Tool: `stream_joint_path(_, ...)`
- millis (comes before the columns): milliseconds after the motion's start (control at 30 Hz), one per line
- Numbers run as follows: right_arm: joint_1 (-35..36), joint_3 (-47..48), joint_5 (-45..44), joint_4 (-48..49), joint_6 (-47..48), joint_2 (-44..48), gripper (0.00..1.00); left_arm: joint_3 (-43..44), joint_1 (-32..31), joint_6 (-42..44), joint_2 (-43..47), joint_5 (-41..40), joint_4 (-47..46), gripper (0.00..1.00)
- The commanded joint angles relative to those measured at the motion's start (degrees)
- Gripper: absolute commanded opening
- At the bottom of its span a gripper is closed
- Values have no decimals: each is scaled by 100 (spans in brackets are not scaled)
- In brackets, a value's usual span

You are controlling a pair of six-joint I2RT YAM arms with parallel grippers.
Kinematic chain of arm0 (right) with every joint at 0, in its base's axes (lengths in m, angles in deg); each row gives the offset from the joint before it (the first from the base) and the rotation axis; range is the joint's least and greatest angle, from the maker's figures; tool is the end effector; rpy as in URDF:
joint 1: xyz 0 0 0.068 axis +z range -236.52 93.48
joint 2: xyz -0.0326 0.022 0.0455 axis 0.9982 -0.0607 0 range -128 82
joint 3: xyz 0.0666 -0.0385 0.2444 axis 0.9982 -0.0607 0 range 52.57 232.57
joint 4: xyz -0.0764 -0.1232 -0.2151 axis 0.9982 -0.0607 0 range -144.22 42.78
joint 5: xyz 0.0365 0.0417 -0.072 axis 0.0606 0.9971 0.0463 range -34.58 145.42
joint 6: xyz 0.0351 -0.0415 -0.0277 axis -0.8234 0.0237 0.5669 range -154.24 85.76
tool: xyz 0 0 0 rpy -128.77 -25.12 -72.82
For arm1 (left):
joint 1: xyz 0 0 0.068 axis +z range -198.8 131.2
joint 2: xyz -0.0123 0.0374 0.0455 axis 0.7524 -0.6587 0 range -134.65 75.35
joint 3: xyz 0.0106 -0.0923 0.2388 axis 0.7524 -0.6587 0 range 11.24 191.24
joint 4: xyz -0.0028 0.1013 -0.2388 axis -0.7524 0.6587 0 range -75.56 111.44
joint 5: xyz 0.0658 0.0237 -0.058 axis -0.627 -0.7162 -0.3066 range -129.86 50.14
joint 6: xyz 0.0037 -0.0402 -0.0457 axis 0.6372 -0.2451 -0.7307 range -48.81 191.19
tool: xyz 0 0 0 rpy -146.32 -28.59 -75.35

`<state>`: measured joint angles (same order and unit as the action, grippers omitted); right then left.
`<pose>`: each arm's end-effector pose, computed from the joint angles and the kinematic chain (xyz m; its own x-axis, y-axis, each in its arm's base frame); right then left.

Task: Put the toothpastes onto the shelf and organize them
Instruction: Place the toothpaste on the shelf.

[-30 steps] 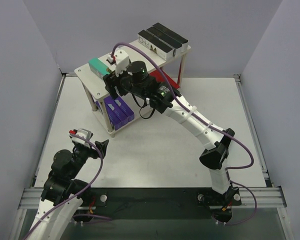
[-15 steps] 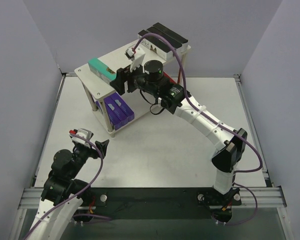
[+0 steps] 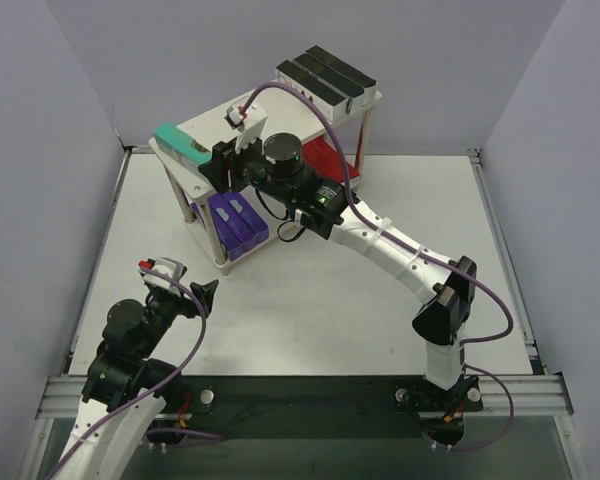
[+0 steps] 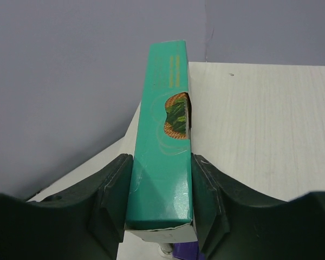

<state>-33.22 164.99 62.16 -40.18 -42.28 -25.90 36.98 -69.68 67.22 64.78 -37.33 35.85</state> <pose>0.2647 0.3639 0.4512 -0.0022 0.2293 -0.9734 -0.8732 0.4739 0.1136 0.1066 -0.0428 0.2672 -0.1287 -0.0249 -0.9914 0.3891 0.9182 -0.0736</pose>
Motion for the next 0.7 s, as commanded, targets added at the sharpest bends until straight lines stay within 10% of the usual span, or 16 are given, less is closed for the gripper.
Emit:
stream_joint_path(0, 268, 289, -987, 280, 275, -232, 37, 28, 32, 45, -51, 117, -278, 88)
stream_joint_path(333, 735, 193, -2801, 446, 759, -276, 29, 10, 32, 45, -24, 134, -286, 88)
stream_joint_path(667, 664, 561, -2019, 385, 672, -521, 28, 19, 32, 45, -15, 170, -304, 88)
